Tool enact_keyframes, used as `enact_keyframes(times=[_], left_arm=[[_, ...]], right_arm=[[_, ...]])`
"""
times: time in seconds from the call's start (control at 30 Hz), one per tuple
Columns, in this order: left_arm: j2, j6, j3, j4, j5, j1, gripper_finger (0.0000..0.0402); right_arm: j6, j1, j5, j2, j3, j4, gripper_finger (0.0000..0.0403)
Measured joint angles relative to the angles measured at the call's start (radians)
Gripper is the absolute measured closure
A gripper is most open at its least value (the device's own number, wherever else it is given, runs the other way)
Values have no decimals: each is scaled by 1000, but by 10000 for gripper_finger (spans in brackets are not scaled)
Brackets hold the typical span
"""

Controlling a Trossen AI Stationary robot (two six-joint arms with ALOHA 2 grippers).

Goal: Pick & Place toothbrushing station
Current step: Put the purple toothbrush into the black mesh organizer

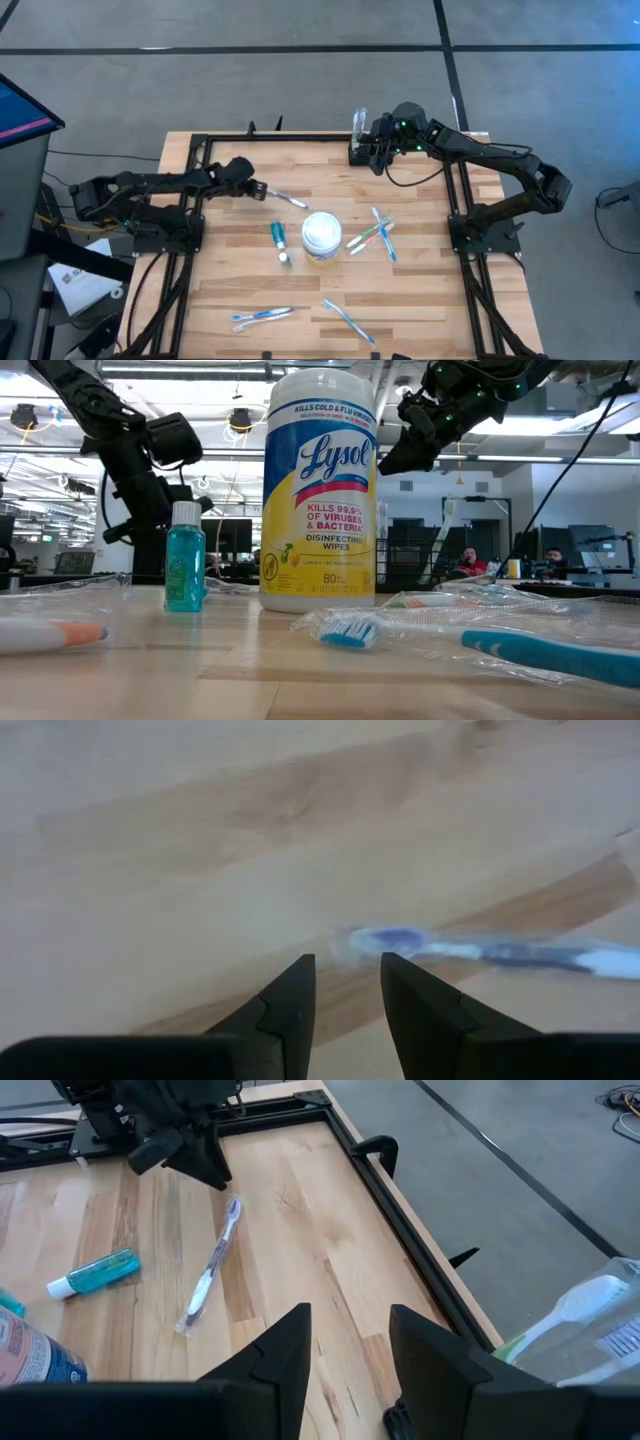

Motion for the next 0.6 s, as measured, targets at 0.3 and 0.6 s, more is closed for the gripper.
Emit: enact_keyframes(times=[0.3, 0.6], left_arm=[[0, 170, -90, 132, 29, -1, 291], [0, 406, -116, 205, 29, -4, 291]], right_arm=[[0, 0, 0, 0, 0, -6, 275], [2, 0, 0, 0, 0, -5, 276]])
